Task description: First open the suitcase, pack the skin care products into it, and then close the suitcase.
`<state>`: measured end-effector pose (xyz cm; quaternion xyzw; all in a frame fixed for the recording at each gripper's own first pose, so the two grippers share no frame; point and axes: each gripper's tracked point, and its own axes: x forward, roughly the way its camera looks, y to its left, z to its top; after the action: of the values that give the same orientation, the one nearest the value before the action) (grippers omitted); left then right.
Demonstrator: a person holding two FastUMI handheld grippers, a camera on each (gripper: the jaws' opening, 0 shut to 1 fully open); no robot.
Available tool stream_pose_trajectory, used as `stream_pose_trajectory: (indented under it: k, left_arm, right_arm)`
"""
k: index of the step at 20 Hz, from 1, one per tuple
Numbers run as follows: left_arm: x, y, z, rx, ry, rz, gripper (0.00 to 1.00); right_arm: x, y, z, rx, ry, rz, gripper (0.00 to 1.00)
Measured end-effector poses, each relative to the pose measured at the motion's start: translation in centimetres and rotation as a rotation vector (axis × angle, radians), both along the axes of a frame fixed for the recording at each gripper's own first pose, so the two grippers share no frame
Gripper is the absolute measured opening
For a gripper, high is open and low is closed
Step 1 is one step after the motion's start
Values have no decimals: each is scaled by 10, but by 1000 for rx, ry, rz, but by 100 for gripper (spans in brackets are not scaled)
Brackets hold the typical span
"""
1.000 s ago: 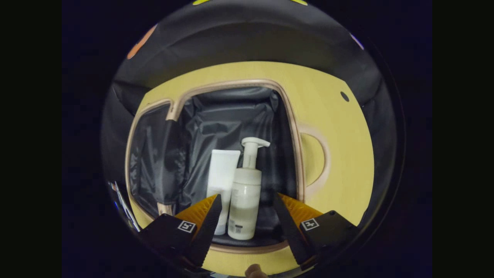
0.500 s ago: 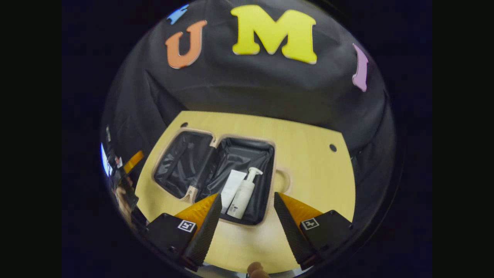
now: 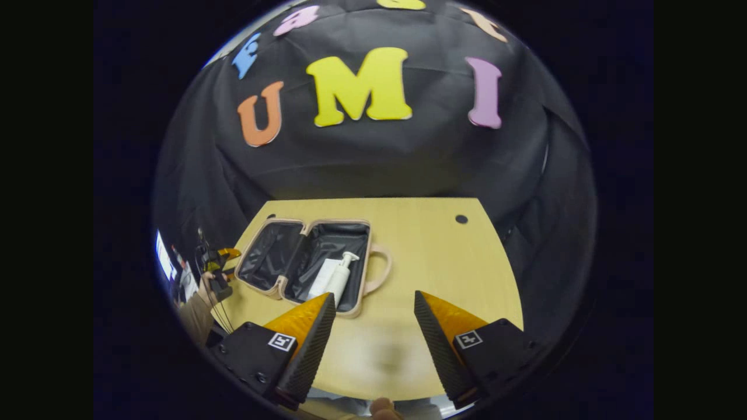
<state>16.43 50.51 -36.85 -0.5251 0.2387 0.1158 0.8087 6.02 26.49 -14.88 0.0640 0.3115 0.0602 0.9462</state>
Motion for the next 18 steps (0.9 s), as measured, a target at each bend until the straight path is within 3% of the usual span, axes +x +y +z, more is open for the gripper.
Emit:
stream_pose_trajectory:
  k: [1, 3, 4, 5, 6, 9, 11, 15, 18]
  left_arm:
    - [2, 3, -1, -14, 3, 2, 96]
    - [11, 4, -10, -18, 15, -10, 66]
    - [13, 4, -10, -27, 21, -13, 61]
    - [17, 0, -9, -50, 21, -18, 70]
    - [18, -5, -9, -75, 22, -28, 49]
    - [25, -17, -7, -117, 19, -35, 31]
    - [29, -16, -8, -94, 21, -30, 21]
    - [28, -14, 1, -108, 50, 8, 5]
    - [26, -14, 22, -40, 42, 23, 4]
  right_arm:
    - [-1, -9, -3, 14, 5, -26, 78]
    - [-4, -27, -6, 17, 13, -65, 80]
    - [-5, -34, -9, 19, 17, -82, 80]
    - [-8, -38, -11, 27, 18, -92, 78]
    - [-12, -45, -13, 27, 24, -104, 78]
    - [-22, -63, -12, 27, 17, -127, 81]
    - [-28, -76, -3, 19, -13, -143, 78]
    - [-42, -92, 12, 24, -60, -149, 80]
    - [-49, -116, 20, -8, -95, -135, 80]
